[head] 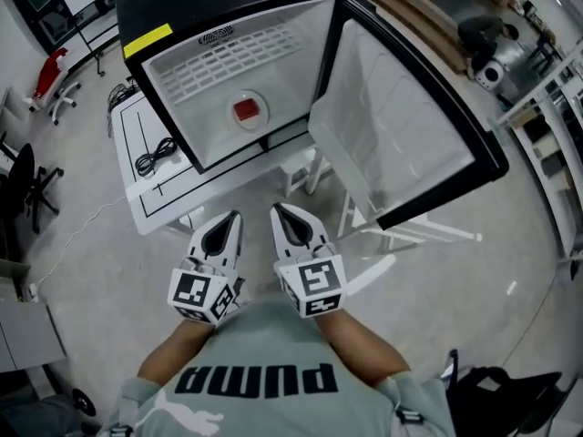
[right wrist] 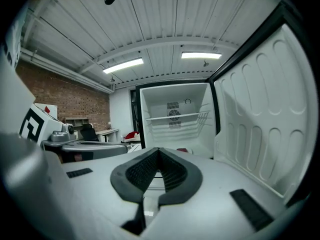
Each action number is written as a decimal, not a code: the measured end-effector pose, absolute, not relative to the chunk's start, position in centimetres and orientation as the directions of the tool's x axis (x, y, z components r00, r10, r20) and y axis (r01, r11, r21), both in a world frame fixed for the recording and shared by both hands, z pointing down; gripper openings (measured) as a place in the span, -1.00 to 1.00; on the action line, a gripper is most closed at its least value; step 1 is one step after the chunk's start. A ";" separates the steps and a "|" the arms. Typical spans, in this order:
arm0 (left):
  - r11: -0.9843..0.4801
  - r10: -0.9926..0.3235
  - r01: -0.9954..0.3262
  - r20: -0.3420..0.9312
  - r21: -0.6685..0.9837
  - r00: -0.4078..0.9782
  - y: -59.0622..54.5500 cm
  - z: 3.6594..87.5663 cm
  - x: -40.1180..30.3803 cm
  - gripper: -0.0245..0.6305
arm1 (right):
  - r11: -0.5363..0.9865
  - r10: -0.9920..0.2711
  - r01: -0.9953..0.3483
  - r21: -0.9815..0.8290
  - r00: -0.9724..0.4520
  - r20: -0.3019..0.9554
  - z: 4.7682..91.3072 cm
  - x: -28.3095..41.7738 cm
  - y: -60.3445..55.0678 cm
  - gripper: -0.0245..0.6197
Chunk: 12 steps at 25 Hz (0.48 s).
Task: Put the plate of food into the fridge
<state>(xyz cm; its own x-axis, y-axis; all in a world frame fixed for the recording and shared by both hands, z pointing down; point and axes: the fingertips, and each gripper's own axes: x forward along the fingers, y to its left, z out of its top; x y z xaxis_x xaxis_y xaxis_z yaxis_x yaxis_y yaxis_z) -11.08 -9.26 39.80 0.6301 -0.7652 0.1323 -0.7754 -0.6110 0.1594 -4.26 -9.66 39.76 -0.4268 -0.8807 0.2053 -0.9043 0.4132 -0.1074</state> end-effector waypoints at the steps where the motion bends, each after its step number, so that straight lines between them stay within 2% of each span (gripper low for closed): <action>1: -0.619 -0.760 -0.769 0.127 0.159 0.637 -8.8 39.7 -11.1 -0.91 | 0.407 -0.884 -0.908 -0.103 -0.419 0.206 39.7 -4.4 -9.1 -0.91; 12: -0.686 -0.703 -0.713 0.118 0.148 0.701 -2.7 39.2 -11.7 -0.91 | 0.355 -0.912 -0.932 -0.075 -0.363 0.191 38.8 -6.1 -2.1 -0.91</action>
<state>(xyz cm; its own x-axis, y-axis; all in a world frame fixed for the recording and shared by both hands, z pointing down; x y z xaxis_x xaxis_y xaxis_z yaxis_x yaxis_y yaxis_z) -11.75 -2.73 39.19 0.7012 -0.7031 0.1182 -0.7126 -0.6859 0.1475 -6.10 -2.08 38.81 -0.3633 -0.9118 0.1913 -0.9317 0.3555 -0.0750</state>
